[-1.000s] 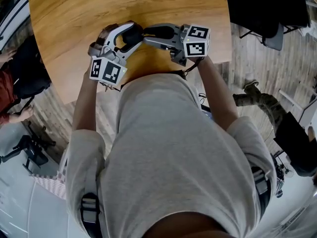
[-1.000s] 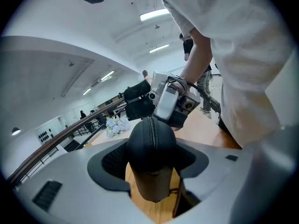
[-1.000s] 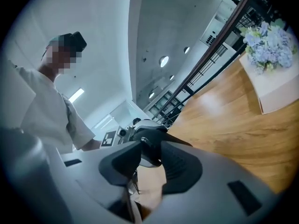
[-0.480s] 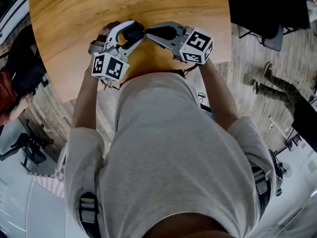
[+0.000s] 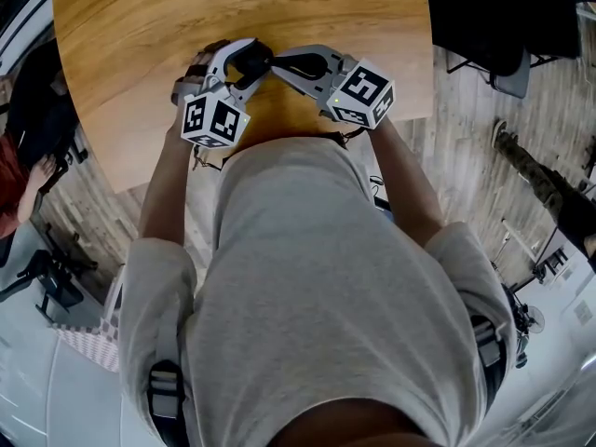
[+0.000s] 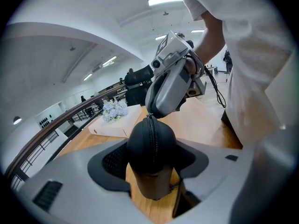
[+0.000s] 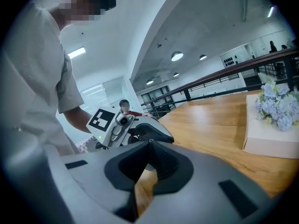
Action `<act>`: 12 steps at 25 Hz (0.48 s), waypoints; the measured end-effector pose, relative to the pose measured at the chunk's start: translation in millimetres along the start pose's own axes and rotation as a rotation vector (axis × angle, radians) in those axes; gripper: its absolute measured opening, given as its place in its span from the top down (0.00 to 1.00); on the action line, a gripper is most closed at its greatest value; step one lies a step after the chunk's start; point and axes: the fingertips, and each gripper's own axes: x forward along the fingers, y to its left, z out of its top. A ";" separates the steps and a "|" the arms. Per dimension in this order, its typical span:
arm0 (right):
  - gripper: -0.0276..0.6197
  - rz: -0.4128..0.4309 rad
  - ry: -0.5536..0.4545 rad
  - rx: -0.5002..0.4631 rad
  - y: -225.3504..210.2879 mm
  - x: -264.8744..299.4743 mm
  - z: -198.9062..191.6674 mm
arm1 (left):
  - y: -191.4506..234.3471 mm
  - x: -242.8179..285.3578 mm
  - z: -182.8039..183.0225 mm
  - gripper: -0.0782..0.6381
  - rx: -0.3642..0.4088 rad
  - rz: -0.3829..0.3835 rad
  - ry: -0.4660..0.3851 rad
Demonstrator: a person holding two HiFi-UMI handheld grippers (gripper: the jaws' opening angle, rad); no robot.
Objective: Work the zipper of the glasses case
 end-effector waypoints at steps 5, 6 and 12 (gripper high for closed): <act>0.89 0.018 0.016 -0.045 7.0 3.7 2.7 | -1.6 6.9 -0.3 0.51 -0.002 -0.006 -0.004; 0.89 0.018 0.017 -0.068 7.4 2.8 3.8 | -1.4 6.8 1.2 0.51 -0.009 -0.008 -0.015; 0.61 0.026 0.171 -0.213 -8.6 -9.6 -18.0 | 8.7 -25.9 28.0 0.51 -0.240 -0.080 -0.209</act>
